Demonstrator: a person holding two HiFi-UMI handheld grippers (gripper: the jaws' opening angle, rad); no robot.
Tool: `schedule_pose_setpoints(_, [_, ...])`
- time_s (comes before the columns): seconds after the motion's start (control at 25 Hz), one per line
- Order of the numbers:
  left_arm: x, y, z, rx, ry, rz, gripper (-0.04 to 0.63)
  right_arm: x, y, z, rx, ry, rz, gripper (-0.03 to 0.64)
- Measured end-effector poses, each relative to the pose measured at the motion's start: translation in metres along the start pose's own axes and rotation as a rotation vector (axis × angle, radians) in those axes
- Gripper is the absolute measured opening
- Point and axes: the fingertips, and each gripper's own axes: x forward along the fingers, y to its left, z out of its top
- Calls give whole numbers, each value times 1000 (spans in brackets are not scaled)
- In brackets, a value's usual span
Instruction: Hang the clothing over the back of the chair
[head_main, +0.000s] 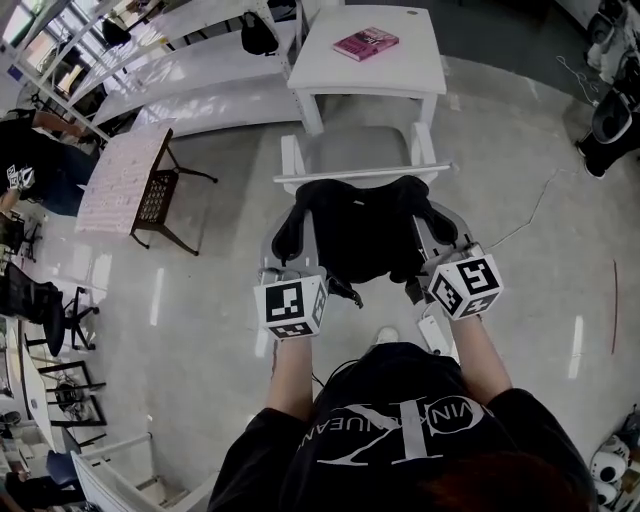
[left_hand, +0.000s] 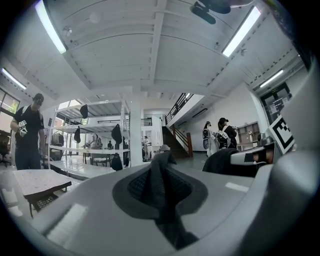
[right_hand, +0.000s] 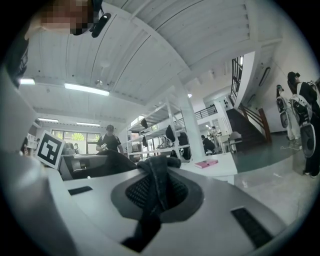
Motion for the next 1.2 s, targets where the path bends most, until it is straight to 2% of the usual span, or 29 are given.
schedule_pose_setpoints(0.28, [42, 11, 36, 4, -79, 2, 38, 47, -7, 40, -31, -62, 26, 21])
schedule_pose_setpoints(0.48, [62, 22, 87, 16, -162, -22, 38, 77, 1, 86, 0, -127, 69, 21])
schedule_pose_setpoints(0.76, [99, 38, 150, 28, -276, -37, 38, 117, 7, 149, -29, -225, 85, 21])
schedule_pose_setpoints(1.0, [128, 54, 201, 46, -371, -69, 38, 149, 5, 202, -23, -316, 66, 21])
schedule_pose_setpoints(1.2, [163, 63, 226, 92, -413, -80, 38, 185, -6, 224, -97, -334, -6, 21])
